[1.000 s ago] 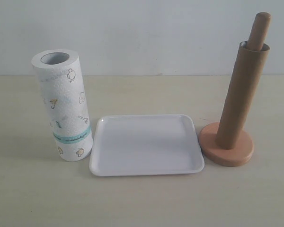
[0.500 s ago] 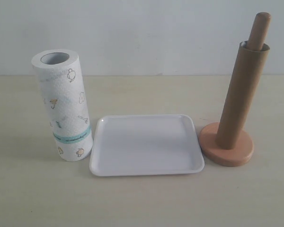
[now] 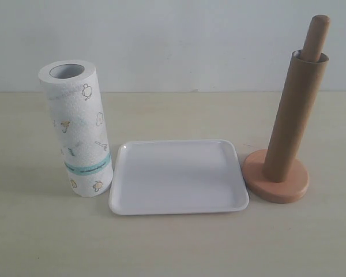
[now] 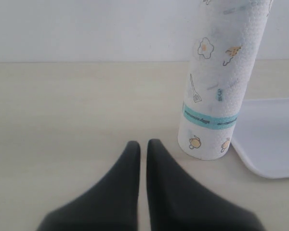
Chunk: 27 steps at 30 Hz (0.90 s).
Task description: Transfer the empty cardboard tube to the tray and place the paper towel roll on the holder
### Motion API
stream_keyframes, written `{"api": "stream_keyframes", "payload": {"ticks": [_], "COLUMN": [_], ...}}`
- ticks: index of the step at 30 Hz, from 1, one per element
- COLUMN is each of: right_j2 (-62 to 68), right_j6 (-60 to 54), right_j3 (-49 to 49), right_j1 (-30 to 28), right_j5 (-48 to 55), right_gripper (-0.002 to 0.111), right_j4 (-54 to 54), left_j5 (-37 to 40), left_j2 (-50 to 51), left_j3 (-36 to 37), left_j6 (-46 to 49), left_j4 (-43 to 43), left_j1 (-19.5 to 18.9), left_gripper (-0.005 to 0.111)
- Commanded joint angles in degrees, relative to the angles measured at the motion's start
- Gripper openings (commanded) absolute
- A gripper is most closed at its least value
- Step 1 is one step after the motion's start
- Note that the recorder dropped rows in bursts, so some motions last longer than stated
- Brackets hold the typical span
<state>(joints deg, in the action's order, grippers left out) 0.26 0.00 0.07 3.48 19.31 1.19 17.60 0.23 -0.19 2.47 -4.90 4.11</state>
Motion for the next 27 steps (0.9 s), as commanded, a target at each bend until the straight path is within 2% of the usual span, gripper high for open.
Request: {"api": "stream_keyframes", "payload": {"ticks": [1, 23, 25, 27], "right_j2": [-0.3, -0.3, -0.3, -0.3], "right_j6": [0.0, 0.0, 0.0, 0.0], "right_j3": [-0.1, -0.1, -0.1, -0.1], "right_j1": [-0.3, -0.3, -0.3, -0.3], "right_j5": [-0.2, -1.1, -5.8, -19.0], "right_gripper": [0.0, 0.0, 0.0, 0.0], "right_j4": [-0.4, -0.4, -0.4, -0.4], "left_j5": [0.0, 0.0, 0.0, 0.0], "left_j2": [-0.2, -0.2, -0.2, -0.2], "left_j3": [0.2, 0.2, 0.2, 0.2], "left_j6": [-0.2, -0.2, -0.2, -0.2], "left_j4": [0.0, 0.0, 0.0, 0.0], "left_j1": [0.5, 0.5, 0.5, 0.5], "left_gripper": [0.004, 0.004, 0.004, 0.004]}}
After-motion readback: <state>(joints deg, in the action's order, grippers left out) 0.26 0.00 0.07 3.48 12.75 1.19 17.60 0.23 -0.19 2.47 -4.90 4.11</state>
